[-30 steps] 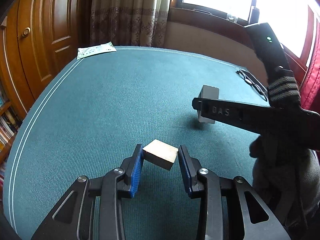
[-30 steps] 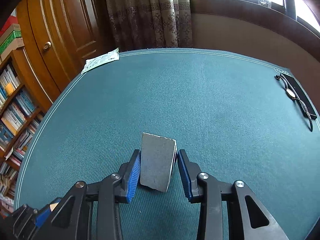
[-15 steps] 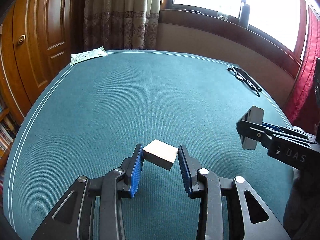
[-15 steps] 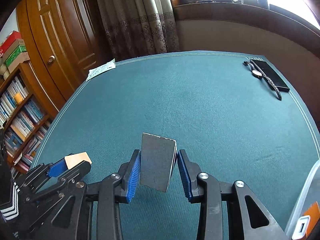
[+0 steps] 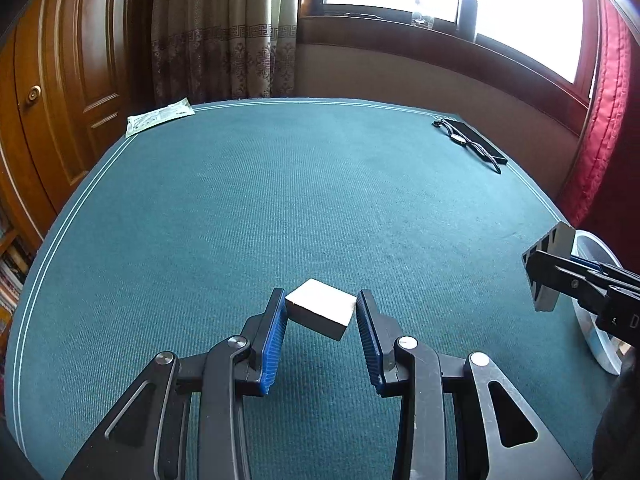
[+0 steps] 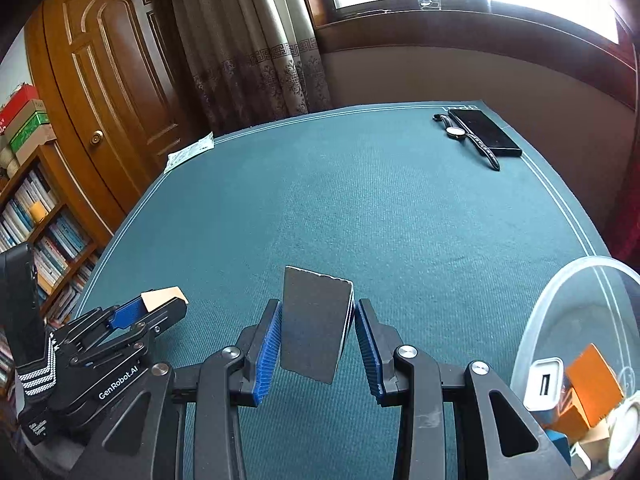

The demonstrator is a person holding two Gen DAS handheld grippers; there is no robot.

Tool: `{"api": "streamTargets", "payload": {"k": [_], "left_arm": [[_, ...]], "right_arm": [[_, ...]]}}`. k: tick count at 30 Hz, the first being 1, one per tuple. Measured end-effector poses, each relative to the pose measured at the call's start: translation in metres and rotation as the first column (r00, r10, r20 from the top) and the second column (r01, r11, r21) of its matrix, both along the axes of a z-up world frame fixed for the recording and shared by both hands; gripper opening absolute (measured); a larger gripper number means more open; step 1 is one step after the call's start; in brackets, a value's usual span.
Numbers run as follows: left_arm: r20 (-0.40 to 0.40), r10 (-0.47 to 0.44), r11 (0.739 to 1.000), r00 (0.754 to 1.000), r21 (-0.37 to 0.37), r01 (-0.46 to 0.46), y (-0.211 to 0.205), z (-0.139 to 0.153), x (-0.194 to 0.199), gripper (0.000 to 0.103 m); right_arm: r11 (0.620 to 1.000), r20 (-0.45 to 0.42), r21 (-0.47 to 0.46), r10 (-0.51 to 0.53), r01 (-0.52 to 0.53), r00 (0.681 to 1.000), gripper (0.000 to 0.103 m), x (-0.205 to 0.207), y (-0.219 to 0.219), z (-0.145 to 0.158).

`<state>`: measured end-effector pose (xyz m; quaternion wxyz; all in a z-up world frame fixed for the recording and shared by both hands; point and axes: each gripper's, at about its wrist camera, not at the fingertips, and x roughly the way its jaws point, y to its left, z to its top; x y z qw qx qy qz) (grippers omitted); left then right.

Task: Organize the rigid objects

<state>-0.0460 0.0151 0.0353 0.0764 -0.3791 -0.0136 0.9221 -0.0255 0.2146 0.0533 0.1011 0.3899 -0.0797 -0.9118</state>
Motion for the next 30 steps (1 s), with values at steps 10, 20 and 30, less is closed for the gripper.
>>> {"api": "streamTargets", "payload": {"k": [10, 20, 30], "left_arm": [[0.014, -0.030, 1.000, 0.999, -0.007, 0.031, 0.021, -0.003, 0.005, 0.036], [0.014, -0.055, 0.998, 0.998, -0.028, 0.056, 0.044, -0.004, 0.014, 0.036], [0.020, -0.076, 0.997, 0.997, -0.029, 0.077, 0.056, -0.006, 0.021, 0.036]], "right_arm": [[0.998, -0.021, -0.033, -0.059, 0.058, 0.998, 0.039, 0.020, 0.034, 0.003], [0.992, -0.039, -0.065, -0.110, 0.107, 0.993, 0.039, 0.036, 0.060, 0.005], [0.995, -0.036, -0.080, -0.070, 0.067, 0.997, 0.039, 0.057, 0.063, 0.005]]}}
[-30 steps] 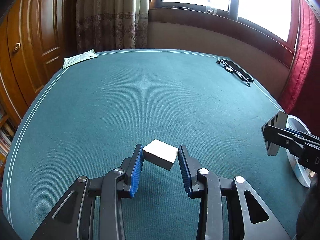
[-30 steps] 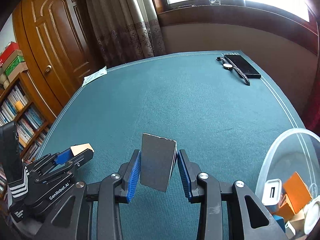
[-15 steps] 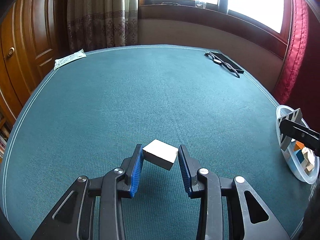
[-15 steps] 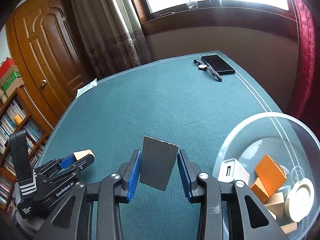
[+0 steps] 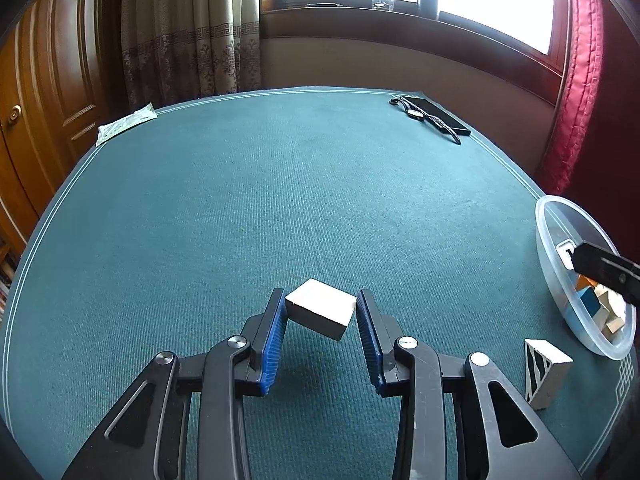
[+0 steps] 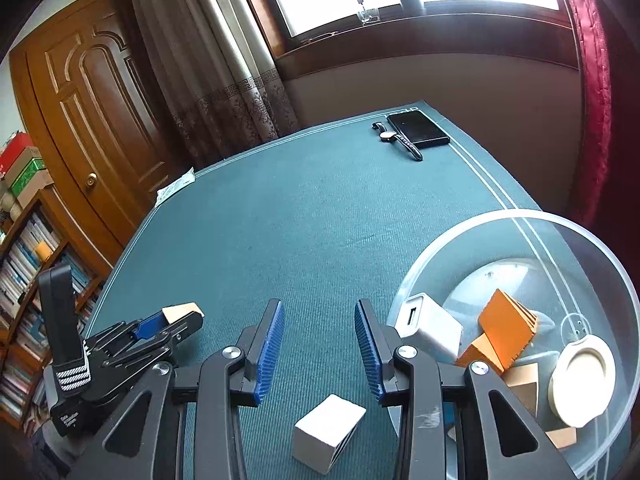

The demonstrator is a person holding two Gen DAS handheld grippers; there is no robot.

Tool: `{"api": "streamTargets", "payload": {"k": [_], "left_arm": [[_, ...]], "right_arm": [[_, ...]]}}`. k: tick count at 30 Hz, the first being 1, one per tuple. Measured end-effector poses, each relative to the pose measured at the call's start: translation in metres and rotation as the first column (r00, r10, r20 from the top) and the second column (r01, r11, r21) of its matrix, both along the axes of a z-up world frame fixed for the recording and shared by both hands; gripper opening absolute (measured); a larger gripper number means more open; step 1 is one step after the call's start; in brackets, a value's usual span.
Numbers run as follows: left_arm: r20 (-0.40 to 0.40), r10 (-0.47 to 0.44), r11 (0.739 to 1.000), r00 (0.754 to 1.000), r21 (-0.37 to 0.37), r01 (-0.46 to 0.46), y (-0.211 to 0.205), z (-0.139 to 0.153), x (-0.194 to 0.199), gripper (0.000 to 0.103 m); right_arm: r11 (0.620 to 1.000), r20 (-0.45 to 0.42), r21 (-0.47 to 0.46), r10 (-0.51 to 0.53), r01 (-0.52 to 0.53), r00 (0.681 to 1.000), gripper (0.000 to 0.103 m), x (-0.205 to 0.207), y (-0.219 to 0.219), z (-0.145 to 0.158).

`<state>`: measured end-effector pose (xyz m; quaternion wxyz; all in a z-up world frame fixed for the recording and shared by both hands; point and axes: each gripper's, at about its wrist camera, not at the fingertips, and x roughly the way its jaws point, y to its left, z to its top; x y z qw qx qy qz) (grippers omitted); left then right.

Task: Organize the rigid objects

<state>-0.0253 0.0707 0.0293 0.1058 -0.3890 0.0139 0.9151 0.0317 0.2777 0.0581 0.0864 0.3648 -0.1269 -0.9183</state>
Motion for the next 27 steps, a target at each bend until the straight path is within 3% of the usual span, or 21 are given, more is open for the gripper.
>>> {"api": "streamTargets", "payload": {"k": [9, 15, 19, 27], "left_arm": [[0.010, -0.003, 1.000, 1.000, 0.007, 0.003, 0.000, -0.005, 0.005, 0.036], [0.036, -0.001, 1.000, 0.999, 0.021, 0.000, -0.003, -0.009, 0.006, 0.038], [0.046, 0.000, 0.999, 0.999, 0.034, -0.002, -0.006, -0.011, 0.006, 0.062], [0.055, -0.011, 1.000, 0.998, 0.026, 0.010, -0.005, -0.017, 0.006, 0.062]], "right_arm": [[0.996, 0.082, 0.080, 0.029, -0.035, 0.996, 0.041, 0.053, -0.014, -0.028], [0.995, 0.129, 0.100, 0.000, -0.013, 0.992, 0.044, 0.046, -0.016, -0.043], [0.993, 0.142, 0.114, -0.002, -0.015, 0.990, 0.045, 0.041, -0.021, -0.049], [0.988, 0.117, 0.154, -0.011, -0.007, 0.993, 0.045, 0.034, -0.030, -0.047]]}}
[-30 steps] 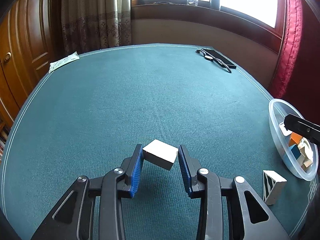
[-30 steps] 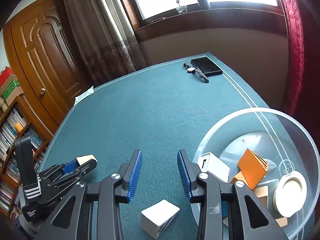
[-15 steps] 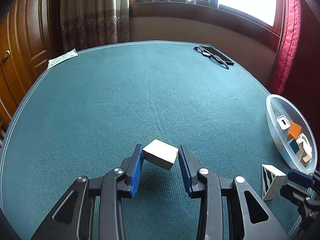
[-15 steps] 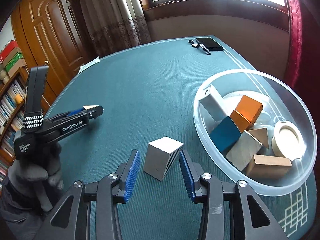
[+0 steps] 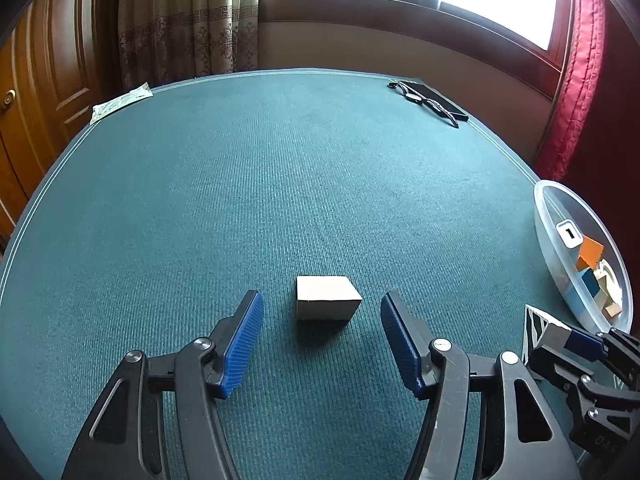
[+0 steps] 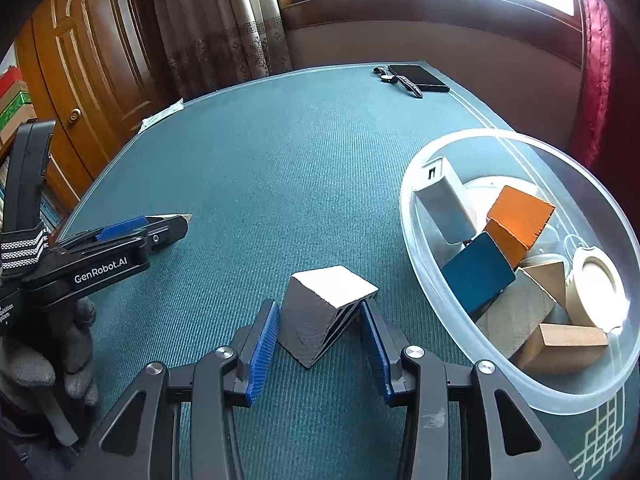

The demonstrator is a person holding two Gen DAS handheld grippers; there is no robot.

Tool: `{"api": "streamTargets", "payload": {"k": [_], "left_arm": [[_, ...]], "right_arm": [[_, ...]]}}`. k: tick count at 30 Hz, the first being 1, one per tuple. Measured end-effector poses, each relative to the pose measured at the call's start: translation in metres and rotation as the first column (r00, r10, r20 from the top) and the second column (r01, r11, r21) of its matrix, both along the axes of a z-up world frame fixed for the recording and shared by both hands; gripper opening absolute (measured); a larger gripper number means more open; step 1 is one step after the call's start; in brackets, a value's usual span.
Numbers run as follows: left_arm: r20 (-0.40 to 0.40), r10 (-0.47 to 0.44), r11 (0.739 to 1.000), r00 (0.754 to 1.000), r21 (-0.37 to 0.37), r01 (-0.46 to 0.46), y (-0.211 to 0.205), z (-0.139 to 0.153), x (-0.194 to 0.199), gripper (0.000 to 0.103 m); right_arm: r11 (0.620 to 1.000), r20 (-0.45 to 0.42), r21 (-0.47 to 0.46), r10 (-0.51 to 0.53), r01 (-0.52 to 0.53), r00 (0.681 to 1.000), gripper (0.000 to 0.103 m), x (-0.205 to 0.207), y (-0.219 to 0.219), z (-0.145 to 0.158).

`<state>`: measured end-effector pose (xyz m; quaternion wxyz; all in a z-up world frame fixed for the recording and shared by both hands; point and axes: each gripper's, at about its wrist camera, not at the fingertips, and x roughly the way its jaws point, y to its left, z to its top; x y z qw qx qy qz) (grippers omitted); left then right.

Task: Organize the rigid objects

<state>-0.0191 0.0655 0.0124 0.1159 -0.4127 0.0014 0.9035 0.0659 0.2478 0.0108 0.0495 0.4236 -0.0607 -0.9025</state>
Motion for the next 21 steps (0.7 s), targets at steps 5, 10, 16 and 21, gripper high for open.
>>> {"api": "streamTargets", "payload": {"k": [5, 10, 16, 21], "left_arm": [[-0.001, 0.017, 1.000, 1.000, -0.013, -0.017, -0.001, -0.003, -0.002, 0.055], [-0.012, 0.010, 1.000, 1.000, -0.015, -0.011, -0.001, -0.002, -0.001, 0.031], [-0.014, 0.026, 1.000, 1.000, -0.004, -0.026, -0.001, 0.000, 0.001, 0.031], [-0.017, 0.036, 0.999, 0.999, -0.004, -0.036, -0.003, 0.001, 0.001, 0.031]], "right_arm": [[1.000, -0.006, 0.005, 0.010, -0.010, 1.000, 0.045, -0.003, -0.005, -0.001], [0.999, -0.032, 0.051, 0.020, -0.018, 0.999, 0.043, -0.002, -0.013, -0.002], [0.998, -0.055, 0.027, 0.062, -0.060, 0.997, 0.037, 0.004, -0.014, 0.003], [0.997, -0.077, -0.009, 0.072, -0.073, 0.994, 0.014, 0.007, -0.014, 0.013]]}}
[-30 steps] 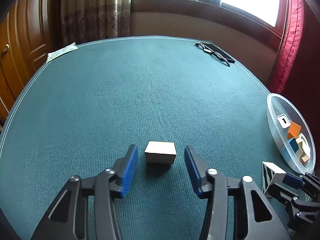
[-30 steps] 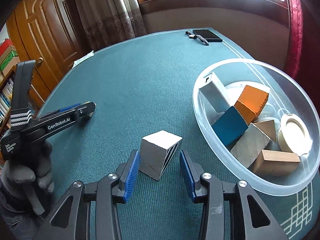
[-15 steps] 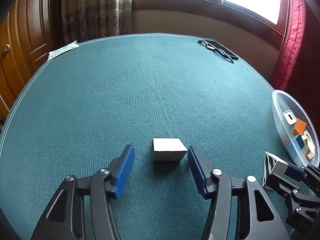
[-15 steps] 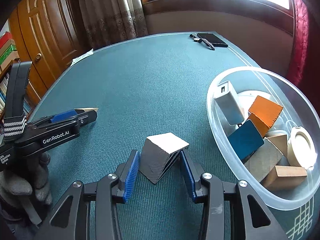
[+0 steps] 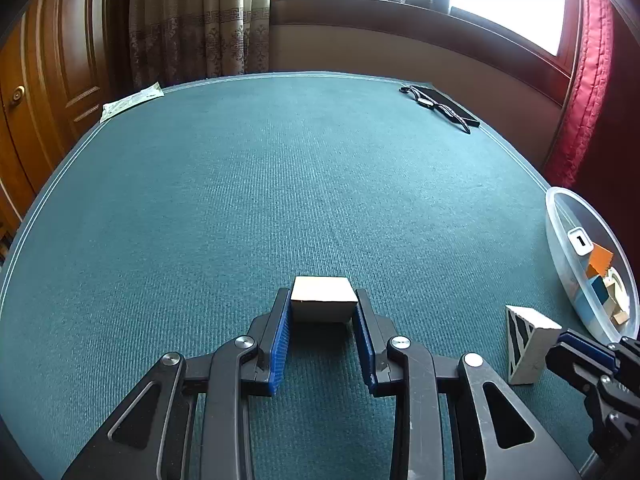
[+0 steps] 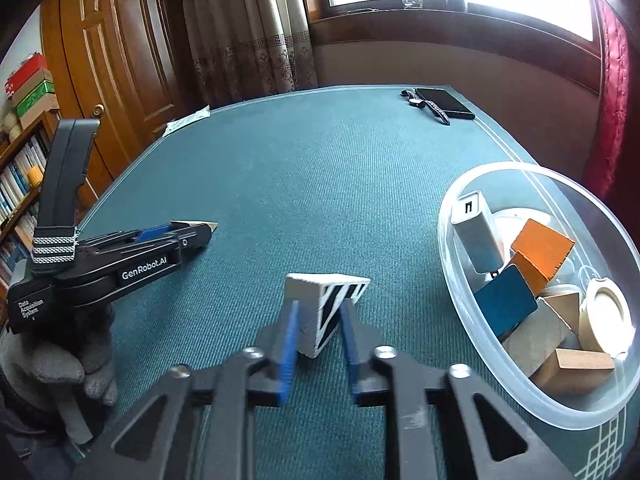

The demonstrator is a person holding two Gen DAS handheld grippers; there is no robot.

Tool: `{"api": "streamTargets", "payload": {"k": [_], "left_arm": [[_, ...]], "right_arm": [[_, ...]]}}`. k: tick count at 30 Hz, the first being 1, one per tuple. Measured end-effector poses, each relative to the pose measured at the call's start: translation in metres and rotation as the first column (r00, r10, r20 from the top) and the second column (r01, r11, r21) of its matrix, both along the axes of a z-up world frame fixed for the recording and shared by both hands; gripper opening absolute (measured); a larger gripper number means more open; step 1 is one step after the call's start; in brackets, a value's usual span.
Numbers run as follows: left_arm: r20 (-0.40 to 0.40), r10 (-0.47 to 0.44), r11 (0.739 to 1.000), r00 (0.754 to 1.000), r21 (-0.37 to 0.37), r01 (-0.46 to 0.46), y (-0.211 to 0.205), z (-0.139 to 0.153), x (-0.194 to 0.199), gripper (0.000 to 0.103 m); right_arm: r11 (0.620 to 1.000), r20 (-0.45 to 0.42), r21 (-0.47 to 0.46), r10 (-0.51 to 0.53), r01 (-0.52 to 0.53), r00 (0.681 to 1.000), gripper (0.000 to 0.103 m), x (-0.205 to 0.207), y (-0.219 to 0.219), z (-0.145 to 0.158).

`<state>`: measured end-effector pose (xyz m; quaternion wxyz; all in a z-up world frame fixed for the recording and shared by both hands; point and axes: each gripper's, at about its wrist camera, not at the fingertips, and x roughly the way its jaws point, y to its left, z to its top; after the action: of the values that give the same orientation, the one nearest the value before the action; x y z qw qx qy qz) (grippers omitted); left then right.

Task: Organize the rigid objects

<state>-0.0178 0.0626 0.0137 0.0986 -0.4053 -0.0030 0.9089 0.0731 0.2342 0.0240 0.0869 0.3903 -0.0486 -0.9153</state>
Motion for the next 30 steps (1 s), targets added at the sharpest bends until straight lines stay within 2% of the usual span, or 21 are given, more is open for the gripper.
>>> {"api": "streamTargets", "payload": {"k": [5, 8, 11, 12, 13, 18, 20, 21, 26, 30], "left_arm": [[-0.004, 0.004, 1.000, 1.000, -0.006, -0.004, -0.001, 0.001, 0.002, 0.031], [-0.004, 0.003, 1.000, 1.000, -0.007, -0.003, -0.001, 0.001, 0.002, 0.031], [0.000, 0.003, 1.000, 1.000, -0.006, -0.003, -0.001, 0.001, 0.002, 0.031], [0.002, 0.005, 1.000, 1.000, -0.005, -0.005, -0.002, 0.000, 0.002, 0.031], [0.003, 0.007, 1.000, 1.000, -0.003, -0.007, -0.002, 0.000, 0.002, 0.031], [0.005, 0.009, 1.000, 1.000, -0.001, -0.009, -0.004, 0.000, 0.001, 0.031], [0.005, 0.008, 1.000, 1.000, 0.000, -0.008, -0.003, 0.000, 0.001, 0.031], [0.006, 0.006, 1.000, 1.000, 0.000, -0.006, -0.003, 0.000, 0.000, 0.031], [0.003, 0.003, 1.000, 1.000, -0.001, -0.003, -0.002, -0.001, 0.000, 0.031], [-0.002, 0.001, 1.000, 1.000, -0.007, -0.001, 0.000, -0.001, 0.001, 0.031]], "right_arm": [[1.000, 0.016, 0.000, -0.003, 0.003, 1.000, 0.014, -0.001, 0.001, -0.002], [0.999, 0.065, -0.038, 0.006, -0.003, 0.998, 0.017, -0.005, -0.001, -0.009], [0.999, 0.062, -0.038, 0.010, -0.008, 0.998, 0.031, -0.007, -0.006, -0.008], [0.999, 0.059, -0.035, 0.009, -0.007, 0.998, 0.044, -0.008, -0.008, -0.008], [1.000, 0.053, -0.025, 0.005, -0.003, 0.999, 0.052, -0.011, -0.010, -0.008], [0.999, 0.069, 0.040, -0.015, 0.013, 0.998, 0.053, -0.030, -0.022, -0.013], [0.997, 0.052, 0.079, -0.028, 0.024, 0.998, 0.046, -0.032, -0.025, -0.014], [0.995, 0.047, 0.095, -0.027, 0.022, 0.999, 0.037, -0.031, -0.026, -0.014], [0.996, 0.028, 0.085, 0.000, -0.003, 1.000, 0.035, -0.023, -0.026, -0.010], [0.998, -0.020, 0.069, 0.005, -0.003, 1.000, 0.035, -0.014, -0.022, 0.004]]}}
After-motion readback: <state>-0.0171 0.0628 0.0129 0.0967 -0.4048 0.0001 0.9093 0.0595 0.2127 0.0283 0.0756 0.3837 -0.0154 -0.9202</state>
